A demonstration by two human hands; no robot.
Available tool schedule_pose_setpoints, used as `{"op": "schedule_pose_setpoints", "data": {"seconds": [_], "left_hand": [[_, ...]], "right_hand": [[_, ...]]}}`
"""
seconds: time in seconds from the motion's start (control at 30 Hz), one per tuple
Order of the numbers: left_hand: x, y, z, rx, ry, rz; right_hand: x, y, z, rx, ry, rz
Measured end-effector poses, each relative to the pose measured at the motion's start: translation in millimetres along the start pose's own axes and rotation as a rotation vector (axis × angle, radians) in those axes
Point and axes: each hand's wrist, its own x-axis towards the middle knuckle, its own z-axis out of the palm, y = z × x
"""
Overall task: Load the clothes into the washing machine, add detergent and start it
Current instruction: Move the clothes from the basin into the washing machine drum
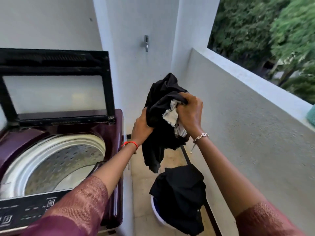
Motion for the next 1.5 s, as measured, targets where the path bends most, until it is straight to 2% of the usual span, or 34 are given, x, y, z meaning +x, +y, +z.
{"op": "schedule_pose_setpoints", "data": {"seconds": [0.17,0.37,0.6,0.77,0.87,1.07,1.2,1.33,1.43,1.5], "left_hand": [[15,5,-75,0.033,0.190,0.119],[21,2,-178,0.141,0.304,0.270],[-8,-11,-293,0.184,0.425,0.355],[-45,-39,-343,0.302,0.481,0.343],[-70,-62,-349,0.334,0.453,0.311],[-100,-109,-334,0.478,0.282,0.209],[-102,-129,-310,0.515,0.170,0.209],[-92,-149,-278,0.551,0.069,0.238],[-85,-168,-257,0.591,-0.003,0.230],[-81,-182,-246,0.598,-0.043,0.200]], "right_hand": [[8,-54,19,0.164,0.000,-0.065],[-1,-117,49,0.298,0.054,-0.131],[-41,-197,88,0.387,0.075,-0.213],[-90,-222,121,0.395,0.044,-0.198],[-116,-214,139,0.380,-0.034,-0.164],[-146,-165,168,0.225,-0.239,-0.167],[-148,-122,185,0.108,-0.302,-0.162],[-146,-76,198,0.070,-0.368,0.018],[-147,-41,206,0.056,-0.511,0.214],[-143,-18,213,-0.111,-0.629,0.303]]}}
